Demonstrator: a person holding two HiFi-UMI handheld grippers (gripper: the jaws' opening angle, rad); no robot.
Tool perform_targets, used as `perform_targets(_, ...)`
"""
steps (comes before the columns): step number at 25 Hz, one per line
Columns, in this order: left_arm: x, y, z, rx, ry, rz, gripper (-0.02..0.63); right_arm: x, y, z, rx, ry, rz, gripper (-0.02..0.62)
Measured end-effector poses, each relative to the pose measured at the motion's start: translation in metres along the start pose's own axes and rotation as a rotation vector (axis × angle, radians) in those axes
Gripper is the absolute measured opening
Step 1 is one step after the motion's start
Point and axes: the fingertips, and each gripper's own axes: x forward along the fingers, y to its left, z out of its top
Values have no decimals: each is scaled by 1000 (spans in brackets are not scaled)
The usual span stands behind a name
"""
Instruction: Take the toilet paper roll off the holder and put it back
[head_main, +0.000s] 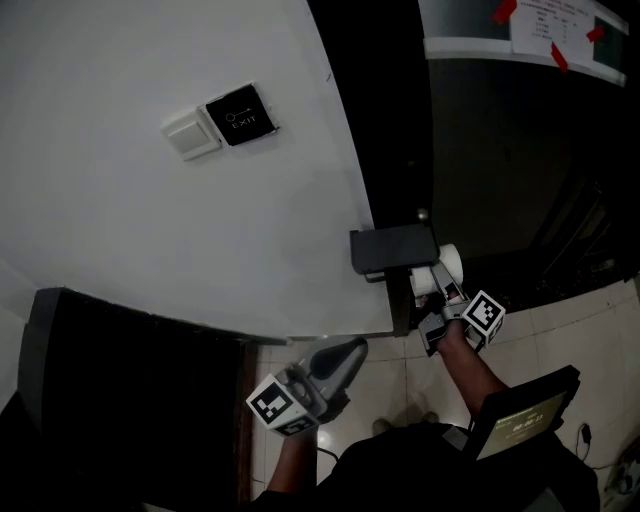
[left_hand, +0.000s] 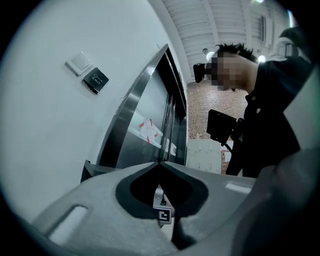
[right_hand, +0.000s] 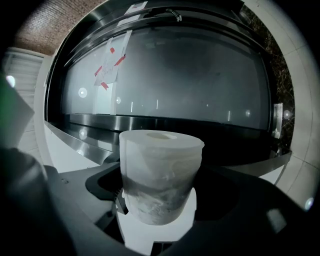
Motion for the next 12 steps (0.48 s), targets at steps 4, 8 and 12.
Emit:
perform_targets(4,-14,-4,-1,10,5,20,-3,10,2,-27,15,31,1,425)
perform_targets(8,-36,1,-5,39,20,75,-3,21,5,-59,23,93,8,425)
perform_targets(12,-54,0,4,55,5,122,-3,27,4,-83,44,119,8,425)
